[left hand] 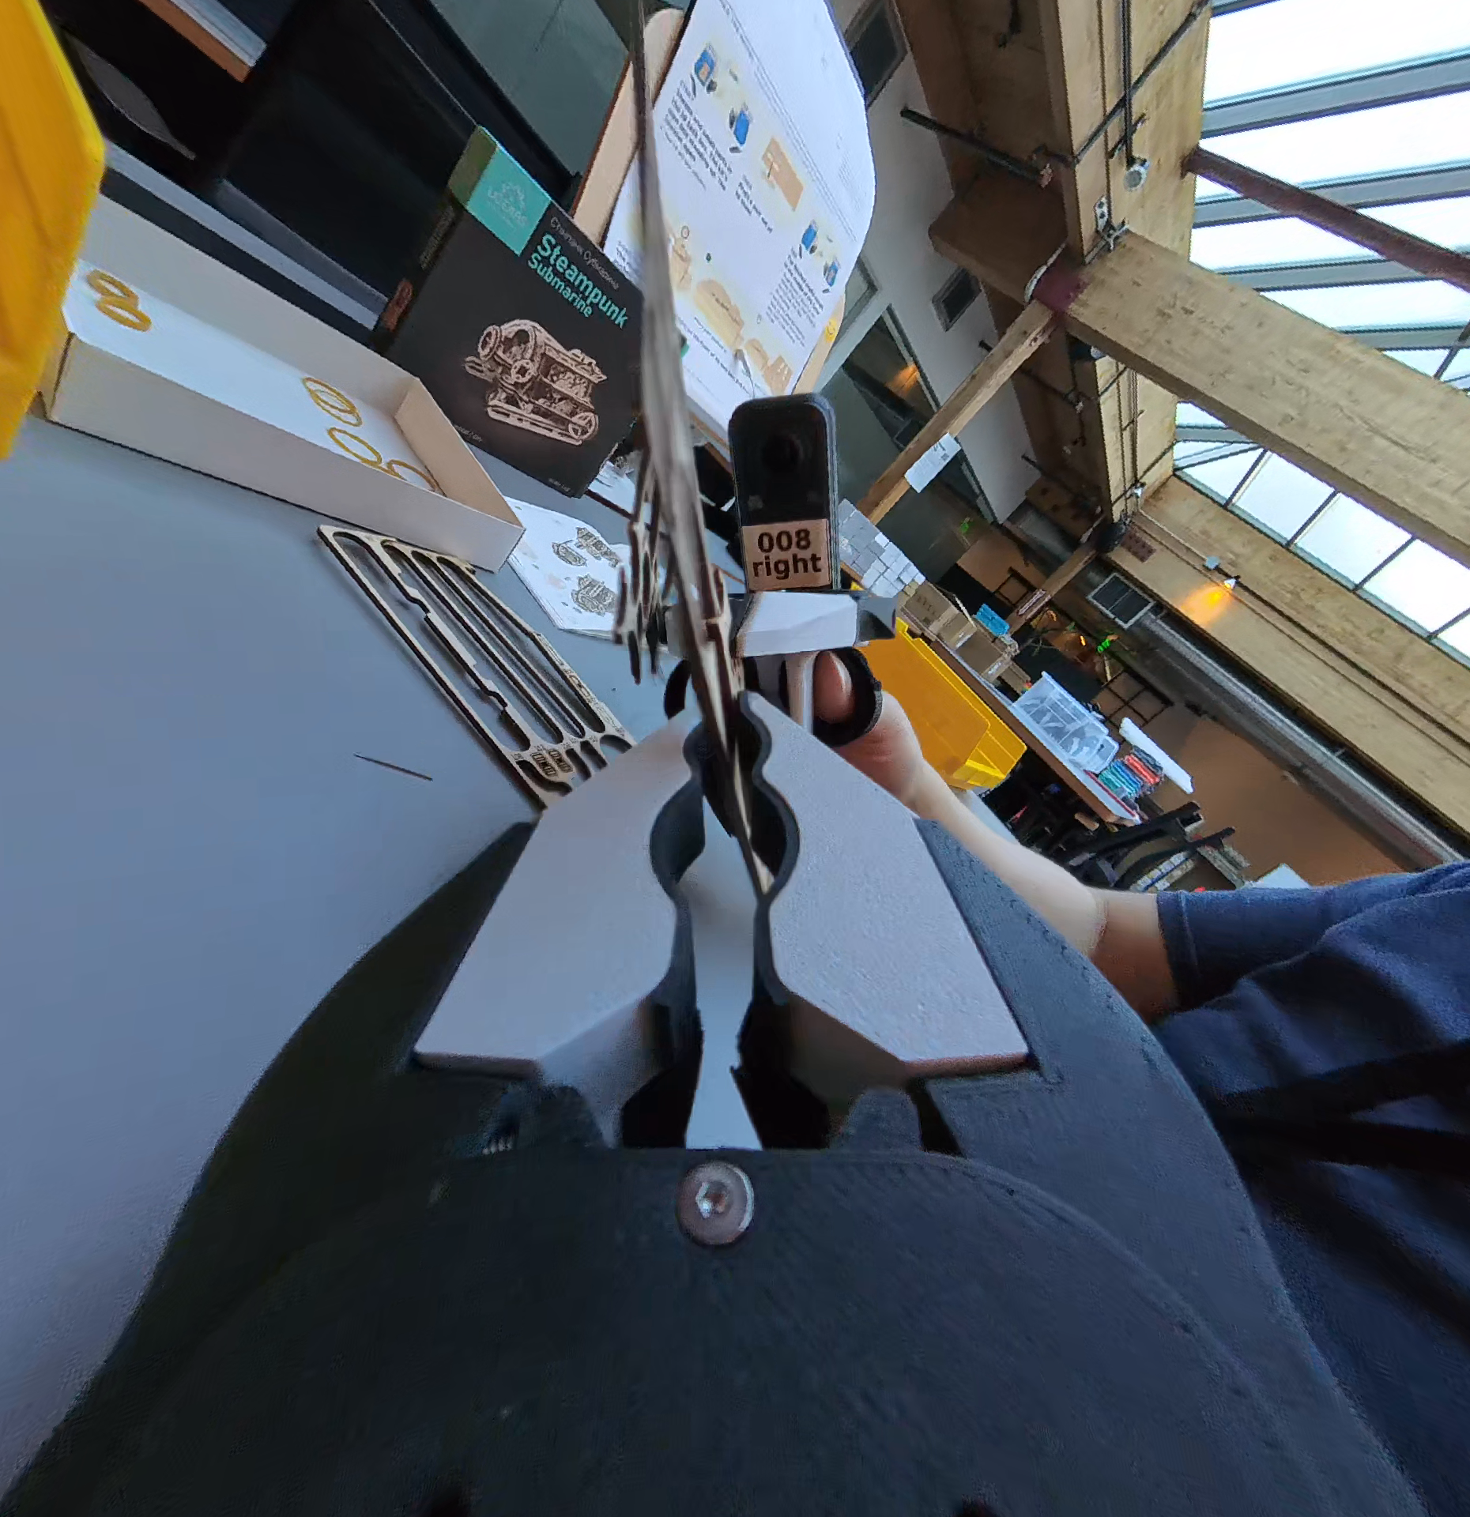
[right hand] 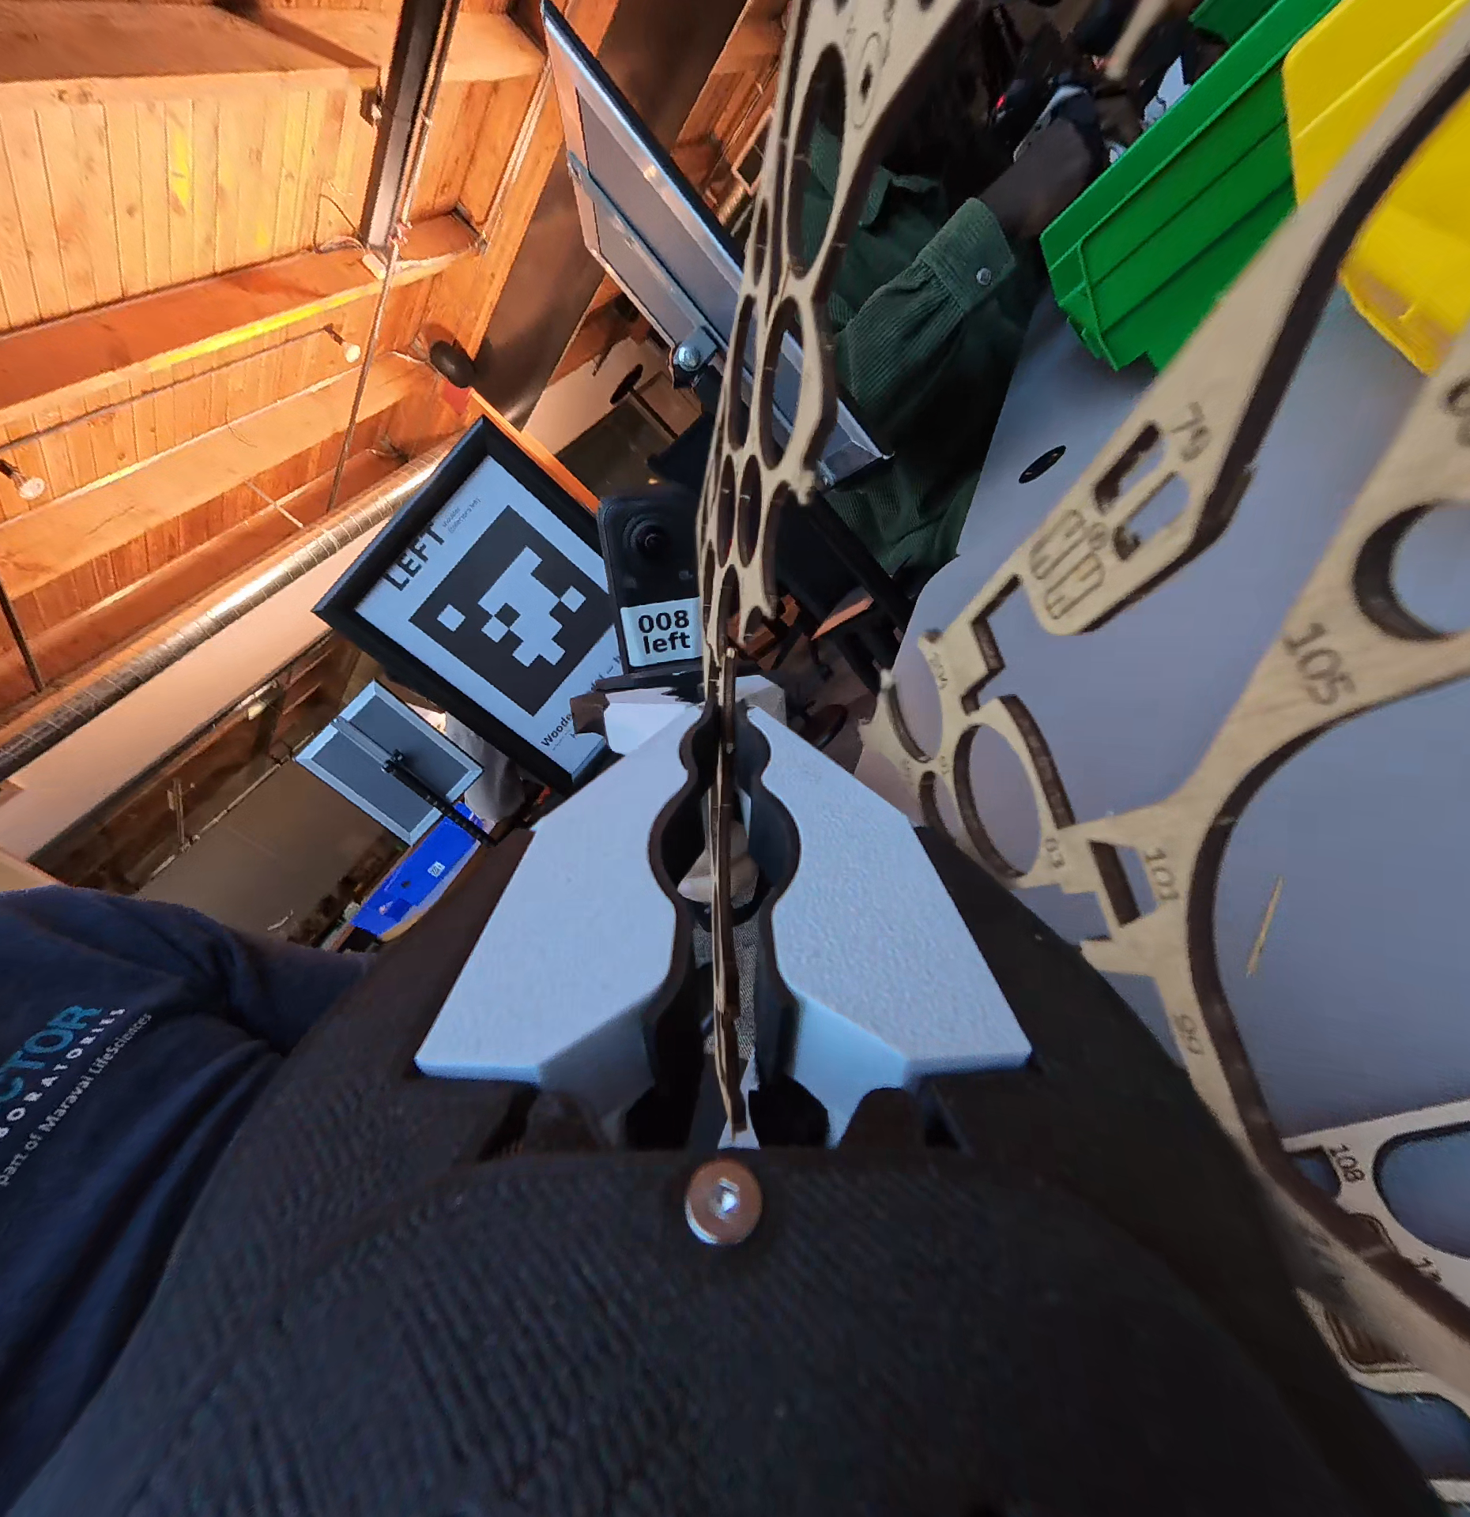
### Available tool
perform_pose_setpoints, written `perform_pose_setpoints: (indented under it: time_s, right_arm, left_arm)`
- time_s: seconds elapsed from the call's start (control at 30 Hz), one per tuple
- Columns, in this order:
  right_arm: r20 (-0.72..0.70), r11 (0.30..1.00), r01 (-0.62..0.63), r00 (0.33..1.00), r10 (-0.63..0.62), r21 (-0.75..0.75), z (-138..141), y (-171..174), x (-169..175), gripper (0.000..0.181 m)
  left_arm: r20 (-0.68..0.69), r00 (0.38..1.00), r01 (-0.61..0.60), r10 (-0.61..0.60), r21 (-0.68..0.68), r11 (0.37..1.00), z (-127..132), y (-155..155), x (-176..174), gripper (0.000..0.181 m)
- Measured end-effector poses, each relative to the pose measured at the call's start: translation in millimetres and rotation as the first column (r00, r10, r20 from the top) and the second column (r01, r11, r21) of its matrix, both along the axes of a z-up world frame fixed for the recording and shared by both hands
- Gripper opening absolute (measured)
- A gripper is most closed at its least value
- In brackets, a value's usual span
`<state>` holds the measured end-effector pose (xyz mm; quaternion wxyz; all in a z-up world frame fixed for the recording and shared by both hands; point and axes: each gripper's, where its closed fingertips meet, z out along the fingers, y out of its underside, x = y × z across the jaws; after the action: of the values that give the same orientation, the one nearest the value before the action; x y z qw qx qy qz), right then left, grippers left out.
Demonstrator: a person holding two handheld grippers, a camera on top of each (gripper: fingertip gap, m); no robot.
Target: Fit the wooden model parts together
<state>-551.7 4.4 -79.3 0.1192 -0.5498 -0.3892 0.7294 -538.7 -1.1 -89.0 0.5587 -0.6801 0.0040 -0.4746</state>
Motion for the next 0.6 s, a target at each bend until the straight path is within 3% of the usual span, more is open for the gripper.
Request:
perform_pose_setpoints:
  time_s: [0.2,0.4,0.6]
  right_arm:
    - [0.009,0.997,-0.062,0.998,0.061,0.047,-0.4,-6.3,3.3,0.005]
    - [0.100,0.976,-0.079,0.993,0.059,0.204,-11.3,-10.8,4.0,0.007]
    - [0.085,0.984,-0.096,0.993,0.084,0.151,-7.4,-11.8,6.4,0.003]
  left_arm:
    - [-0.098,0.995,0.027,-0.031,-0.036,0.999,-0.8,-4.2,2.3,0.000]
    - [-0.143,0.989,0.025,-0.035,-0.069,0.997,-5.6,-8.2,3.2,0.001]
    - [-0.129,0.991,0.031,-0.033,-0.018,0.999,-1.8,-9.0,5.4,0.001]
